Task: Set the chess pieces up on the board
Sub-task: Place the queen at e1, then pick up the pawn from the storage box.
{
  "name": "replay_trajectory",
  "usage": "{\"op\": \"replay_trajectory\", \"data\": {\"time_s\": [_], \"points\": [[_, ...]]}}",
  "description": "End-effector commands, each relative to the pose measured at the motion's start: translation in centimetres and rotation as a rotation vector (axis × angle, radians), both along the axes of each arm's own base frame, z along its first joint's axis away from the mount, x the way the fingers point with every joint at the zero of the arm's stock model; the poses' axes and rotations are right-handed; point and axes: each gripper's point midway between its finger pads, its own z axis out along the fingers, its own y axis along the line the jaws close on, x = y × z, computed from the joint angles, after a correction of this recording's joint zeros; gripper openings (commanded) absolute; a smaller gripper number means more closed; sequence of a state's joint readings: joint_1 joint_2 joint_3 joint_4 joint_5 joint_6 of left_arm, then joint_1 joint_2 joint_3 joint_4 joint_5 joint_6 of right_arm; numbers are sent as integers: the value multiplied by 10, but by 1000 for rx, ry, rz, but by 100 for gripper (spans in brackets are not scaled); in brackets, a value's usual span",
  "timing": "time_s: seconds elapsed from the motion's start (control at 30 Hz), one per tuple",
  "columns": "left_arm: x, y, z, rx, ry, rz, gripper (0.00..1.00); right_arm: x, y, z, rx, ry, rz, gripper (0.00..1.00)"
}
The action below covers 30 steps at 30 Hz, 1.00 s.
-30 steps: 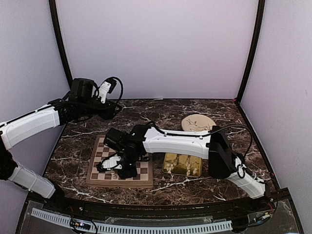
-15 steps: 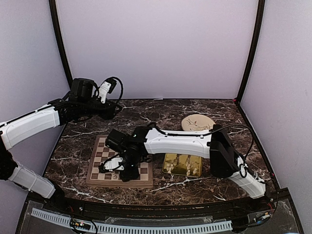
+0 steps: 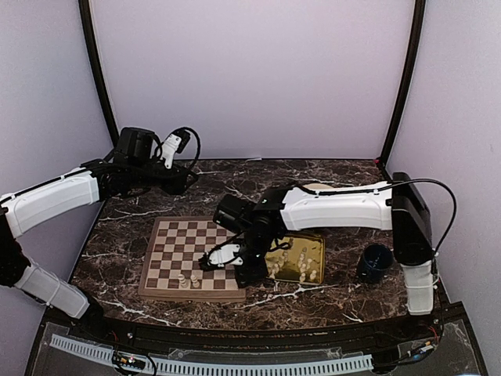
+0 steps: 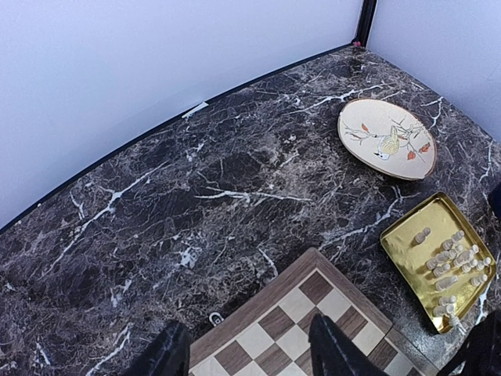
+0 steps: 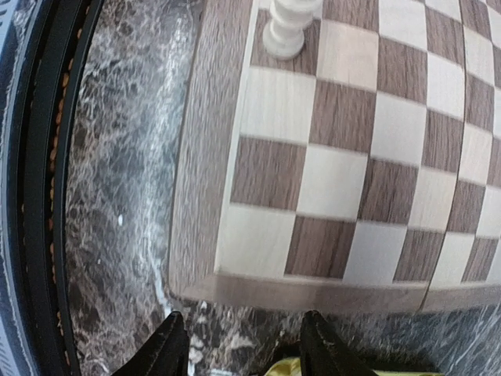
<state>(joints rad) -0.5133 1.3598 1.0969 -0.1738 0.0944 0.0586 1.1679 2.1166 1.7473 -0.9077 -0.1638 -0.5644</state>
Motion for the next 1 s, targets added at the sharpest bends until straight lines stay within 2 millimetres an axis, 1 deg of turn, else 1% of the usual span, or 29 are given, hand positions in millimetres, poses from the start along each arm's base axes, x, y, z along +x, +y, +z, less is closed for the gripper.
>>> {"op": "replay_trajectory", "data": {"time_s": [0.0, 0.3, 0.33, 0.4, 0.57, 0.7, 0.8, 0.83, 0.97], "points": [[-1, -1, -2, -12, 19, -8, 55, 10, -33, 12, 27, 10, -43, 49], [-1, -5, -6, -15, 39, -19, 55, 43, -111, 26, 19, 37, -245, 41], [-1, -4, -5, -15, 37, -19, 55, 48, -123, 23, 8, 42, -274, 40], [-1, -4, -6, -11, 38, -18, 55, 55, -142, 25, 3, 36, -317, 37], [-1, -4, -7, -12, 43, -18, 55, 60, -181, 16, -30, 57, -391, 30], [-1, -5, -8, -13, 47, -21, 55, 59, -204, 10, -60, 57, -433, 28], [-1, -6, -9, -12, 48, -22, 55, 58, -219, -4, -101, 40, -451, 31], [-1, -5, -9, -11, 49, -21, 55, 58, -220, 2, -83, 23, -451, 32], [0, -6, -10, -11, 53, -21, 55, 48, -223, -5, -85, 50, -418, 36]]}}
